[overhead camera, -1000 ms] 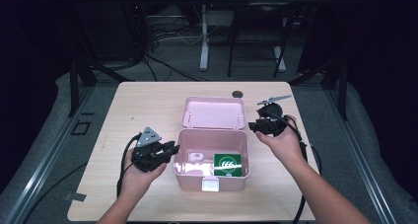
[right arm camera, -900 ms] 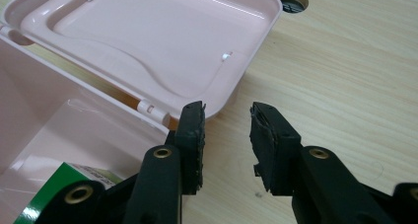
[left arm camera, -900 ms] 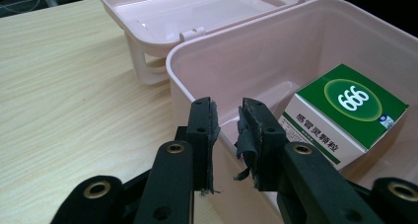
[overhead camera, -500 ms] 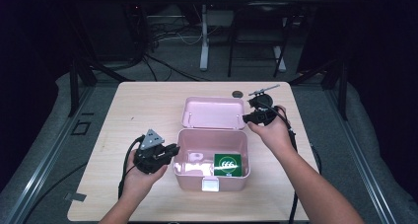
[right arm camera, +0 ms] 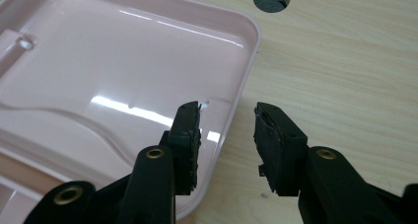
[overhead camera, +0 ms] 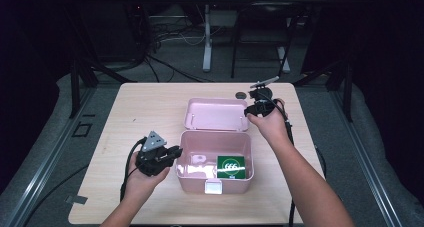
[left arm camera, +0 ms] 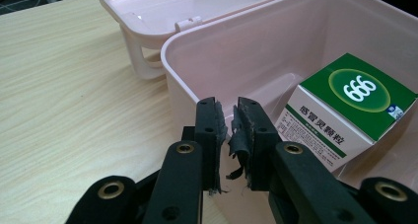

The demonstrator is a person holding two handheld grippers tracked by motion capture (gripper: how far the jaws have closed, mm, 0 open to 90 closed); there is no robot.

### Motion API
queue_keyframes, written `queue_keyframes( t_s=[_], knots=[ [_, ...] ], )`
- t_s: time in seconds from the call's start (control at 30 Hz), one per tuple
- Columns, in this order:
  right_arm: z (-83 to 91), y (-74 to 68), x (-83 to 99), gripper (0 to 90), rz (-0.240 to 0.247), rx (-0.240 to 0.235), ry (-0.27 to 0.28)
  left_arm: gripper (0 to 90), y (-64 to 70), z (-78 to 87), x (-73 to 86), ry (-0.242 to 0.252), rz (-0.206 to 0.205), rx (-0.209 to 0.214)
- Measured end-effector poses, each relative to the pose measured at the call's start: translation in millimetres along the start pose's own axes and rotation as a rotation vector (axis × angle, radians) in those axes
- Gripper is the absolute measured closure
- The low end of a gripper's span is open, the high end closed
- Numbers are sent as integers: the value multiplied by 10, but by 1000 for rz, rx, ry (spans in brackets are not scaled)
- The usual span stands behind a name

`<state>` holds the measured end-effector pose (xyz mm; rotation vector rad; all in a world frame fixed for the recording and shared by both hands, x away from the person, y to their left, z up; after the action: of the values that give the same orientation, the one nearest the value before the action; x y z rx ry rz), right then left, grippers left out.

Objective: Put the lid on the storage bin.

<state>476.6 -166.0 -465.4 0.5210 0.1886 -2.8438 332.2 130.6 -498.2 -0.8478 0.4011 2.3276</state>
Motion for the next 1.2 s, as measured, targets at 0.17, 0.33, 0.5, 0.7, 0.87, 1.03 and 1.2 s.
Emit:
queue_keyframes(
  t_s=[0.17,0.33,0.5,0.7,0.87,1.03,1.2],
  knots=[
    [-72,25,-96,651,-39,7,-19,801,1,0,1,-1,0,0],
    [-130,50,-171,673,-74,-7,-30,802,2,0,0,-1,1,-1],
    [-194,86,-212,682,-104,-11,-45,801,3,0,1,0,1,-2],
    [-324,123,-261,716,-140,-2,-53,801,3,-1,0,0,0,-2],
    [-364,145,-279,741,-167,-6,-58,801,1,-2,1,3,3,0],
    [-408,152,-287,775,-176,-5,-64,801,-2,-3,0,4,2,-1],
    [-484,109,-288,817,-180,-3,-91,802,-4,-4,0,4,1,-1]
  ],
)
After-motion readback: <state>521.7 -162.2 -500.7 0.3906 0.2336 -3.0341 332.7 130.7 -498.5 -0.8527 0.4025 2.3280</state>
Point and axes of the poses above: each handheld gripper's, and its own axes: z roughly backward along the jaws, x roughly out of its underside, y roughly to its right, the point moved 4 cm from there along -z, roughly forward along the jaws, and after that the axes turned 14 degrees about -y, right-handed, at the moved point
